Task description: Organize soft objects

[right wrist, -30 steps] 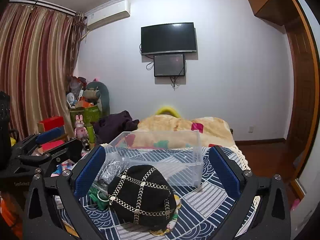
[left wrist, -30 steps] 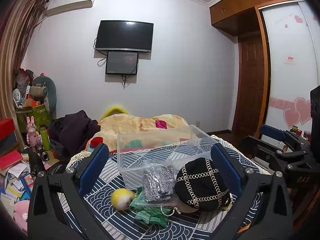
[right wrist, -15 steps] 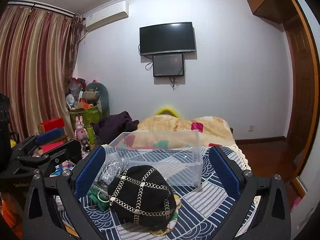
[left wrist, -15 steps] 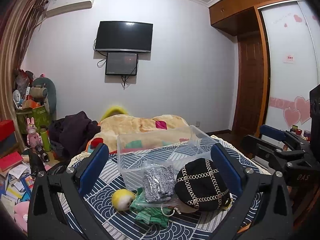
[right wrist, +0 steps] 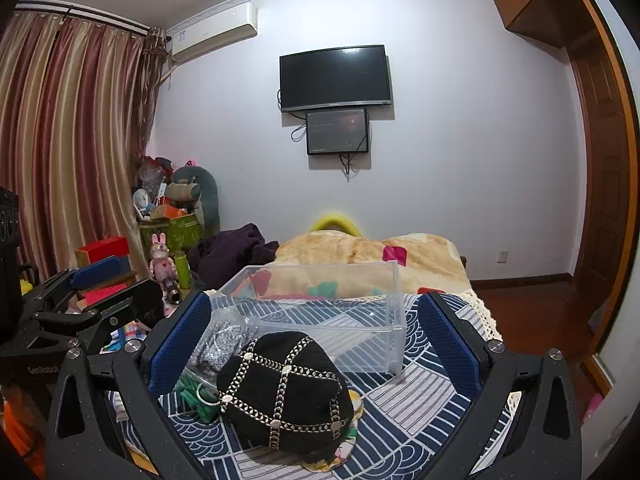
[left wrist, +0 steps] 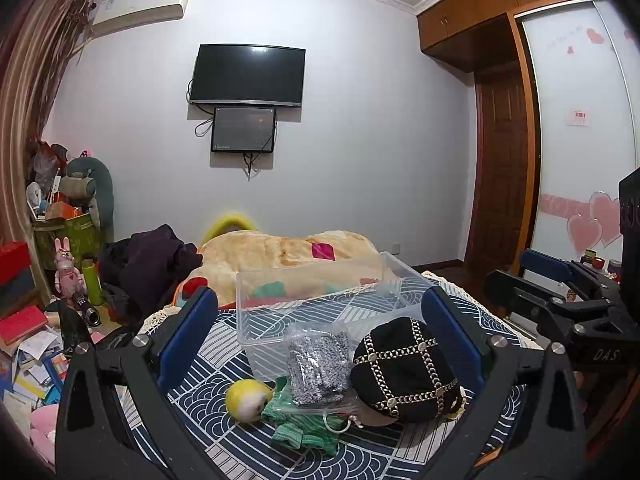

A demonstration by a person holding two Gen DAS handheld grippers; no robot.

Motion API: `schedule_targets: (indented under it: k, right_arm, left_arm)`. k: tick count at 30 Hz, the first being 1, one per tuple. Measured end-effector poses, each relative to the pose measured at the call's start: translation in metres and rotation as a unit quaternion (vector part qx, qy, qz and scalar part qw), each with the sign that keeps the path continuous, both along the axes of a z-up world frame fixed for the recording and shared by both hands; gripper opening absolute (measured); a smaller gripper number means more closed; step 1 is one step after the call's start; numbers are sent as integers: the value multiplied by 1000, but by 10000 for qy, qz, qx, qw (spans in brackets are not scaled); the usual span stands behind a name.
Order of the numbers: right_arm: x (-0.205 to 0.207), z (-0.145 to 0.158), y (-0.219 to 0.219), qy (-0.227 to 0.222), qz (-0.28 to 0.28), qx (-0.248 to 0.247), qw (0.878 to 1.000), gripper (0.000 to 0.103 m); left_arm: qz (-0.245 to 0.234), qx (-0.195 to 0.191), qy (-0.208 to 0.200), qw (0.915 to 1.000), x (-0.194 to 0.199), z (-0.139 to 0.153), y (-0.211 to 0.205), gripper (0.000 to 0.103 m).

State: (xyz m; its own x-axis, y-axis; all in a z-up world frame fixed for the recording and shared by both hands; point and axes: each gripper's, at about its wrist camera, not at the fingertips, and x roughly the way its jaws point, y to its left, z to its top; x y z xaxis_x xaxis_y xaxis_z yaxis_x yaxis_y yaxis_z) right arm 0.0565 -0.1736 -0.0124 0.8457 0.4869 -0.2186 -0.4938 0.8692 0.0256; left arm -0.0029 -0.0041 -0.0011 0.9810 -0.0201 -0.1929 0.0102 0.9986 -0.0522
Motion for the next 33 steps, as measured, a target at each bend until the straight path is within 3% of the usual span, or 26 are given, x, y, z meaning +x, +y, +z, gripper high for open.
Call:
schedule_targets:
  k: [33]
  right_arm:
    - [-3, 0, -1, -20, 49, 47, 10000, 103]
  left_arm:
    - [-84, -39, 37, 10000, 0, 1, -3, 103]
